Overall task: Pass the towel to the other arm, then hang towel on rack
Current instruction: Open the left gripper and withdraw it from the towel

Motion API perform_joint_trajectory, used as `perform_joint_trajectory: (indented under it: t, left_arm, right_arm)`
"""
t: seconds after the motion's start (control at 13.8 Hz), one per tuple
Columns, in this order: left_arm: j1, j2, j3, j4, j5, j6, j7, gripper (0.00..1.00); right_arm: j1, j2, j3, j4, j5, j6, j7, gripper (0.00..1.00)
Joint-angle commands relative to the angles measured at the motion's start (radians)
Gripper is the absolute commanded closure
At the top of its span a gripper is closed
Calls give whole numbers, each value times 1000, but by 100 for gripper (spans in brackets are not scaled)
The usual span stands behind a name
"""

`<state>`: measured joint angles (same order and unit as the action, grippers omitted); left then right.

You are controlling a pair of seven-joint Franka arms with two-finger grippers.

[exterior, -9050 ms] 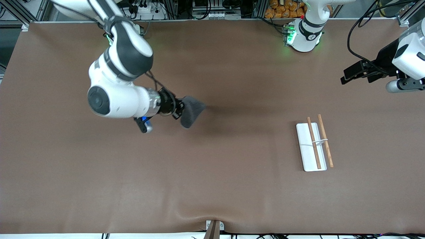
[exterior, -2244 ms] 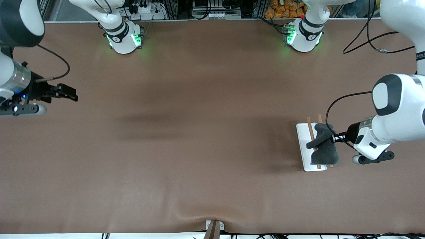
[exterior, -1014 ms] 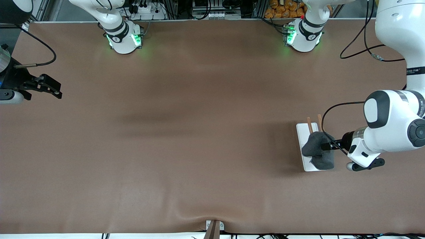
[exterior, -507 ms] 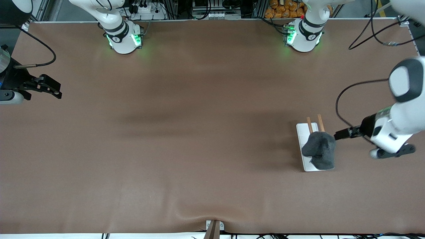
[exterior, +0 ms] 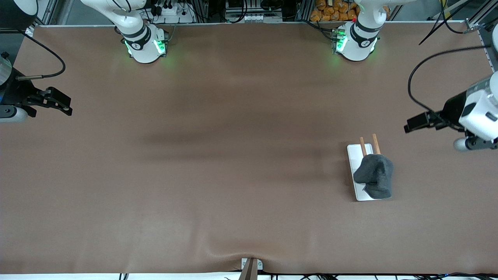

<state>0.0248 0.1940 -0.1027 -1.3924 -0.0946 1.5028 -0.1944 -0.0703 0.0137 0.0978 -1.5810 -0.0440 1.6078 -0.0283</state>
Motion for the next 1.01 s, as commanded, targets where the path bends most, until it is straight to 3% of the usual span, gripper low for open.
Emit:
perform_joint_trajectory:
  t: [0.0,0.58,0.94]
  left_arm:
    - [1,-43,-5,26,26,-64,-17,0]
    - [1,-119,-41,-2,76,-56,-34,0]
    - [-19,-260,-40,-244,78,125,-30,0]
  right_arm:
    - [-19,15,13,30,-16,-19,-4,0]
    - [-17,17,13,30,-16,-19,-7,0]
    - [-22,17,13,29,-14,-20,-12,0]
